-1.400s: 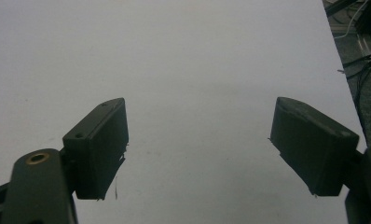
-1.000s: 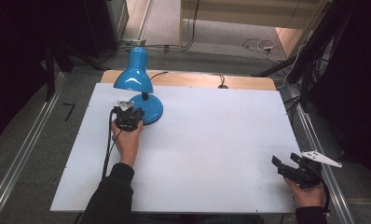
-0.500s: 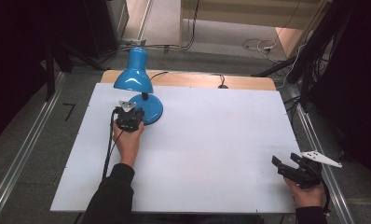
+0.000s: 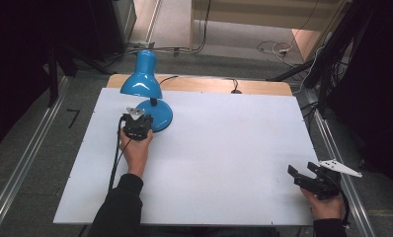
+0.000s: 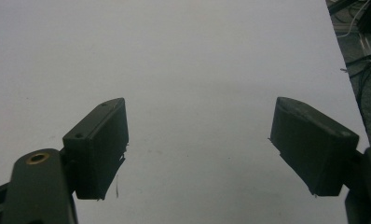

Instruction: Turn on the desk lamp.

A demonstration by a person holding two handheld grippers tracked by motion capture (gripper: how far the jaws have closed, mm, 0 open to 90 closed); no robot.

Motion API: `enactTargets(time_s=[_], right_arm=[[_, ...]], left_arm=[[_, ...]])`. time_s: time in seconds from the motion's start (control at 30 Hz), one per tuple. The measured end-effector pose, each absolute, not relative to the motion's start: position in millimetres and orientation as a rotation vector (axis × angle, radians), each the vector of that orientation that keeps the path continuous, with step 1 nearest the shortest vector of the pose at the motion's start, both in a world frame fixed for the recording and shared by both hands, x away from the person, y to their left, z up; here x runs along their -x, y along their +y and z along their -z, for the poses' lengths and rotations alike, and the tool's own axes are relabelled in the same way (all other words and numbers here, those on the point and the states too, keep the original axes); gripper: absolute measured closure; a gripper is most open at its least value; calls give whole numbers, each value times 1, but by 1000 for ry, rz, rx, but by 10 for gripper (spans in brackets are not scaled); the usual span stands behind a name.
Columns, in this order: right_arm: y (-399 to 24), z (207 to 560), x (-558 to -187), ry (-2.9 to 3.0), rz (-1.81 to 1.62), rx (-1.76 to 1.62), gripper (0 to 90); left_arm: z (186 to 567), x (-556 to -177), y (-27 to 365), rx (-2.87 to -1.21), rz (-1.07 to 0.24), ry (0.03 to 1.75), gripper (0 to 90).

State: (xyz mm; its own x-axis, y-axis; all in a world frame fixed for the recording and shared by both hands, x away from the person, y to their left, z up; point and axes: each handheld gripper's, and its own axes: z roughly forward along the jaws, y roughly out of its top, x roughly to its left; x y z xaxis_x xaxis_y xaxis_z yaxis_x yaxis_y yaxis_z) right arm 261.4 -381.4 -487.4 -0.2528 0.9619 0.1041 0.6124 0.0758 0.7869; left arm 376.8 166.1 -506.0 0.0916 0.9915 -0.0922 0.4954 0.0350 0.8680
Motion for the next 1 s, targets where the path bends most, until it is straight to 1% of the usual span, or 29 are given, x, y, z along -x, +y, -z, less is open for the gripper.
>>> enactTargets(time_s=[0.3, 0.53, 1.0], right_arm=[[-382, 487, -261, 1912, -1037, -1555, 175], [-382, 487, -261, 1912, -1038, -1557, 175], [-382, 487, -261, 1909, -1040, -1551, 175]], left_arm=[[507, -376, 163, -1581, -820, 1503, 900], [509, -372, 163, -1588, -822, 1499, 900], [506, -371, 167, -1559, -765, 1522, 900]])
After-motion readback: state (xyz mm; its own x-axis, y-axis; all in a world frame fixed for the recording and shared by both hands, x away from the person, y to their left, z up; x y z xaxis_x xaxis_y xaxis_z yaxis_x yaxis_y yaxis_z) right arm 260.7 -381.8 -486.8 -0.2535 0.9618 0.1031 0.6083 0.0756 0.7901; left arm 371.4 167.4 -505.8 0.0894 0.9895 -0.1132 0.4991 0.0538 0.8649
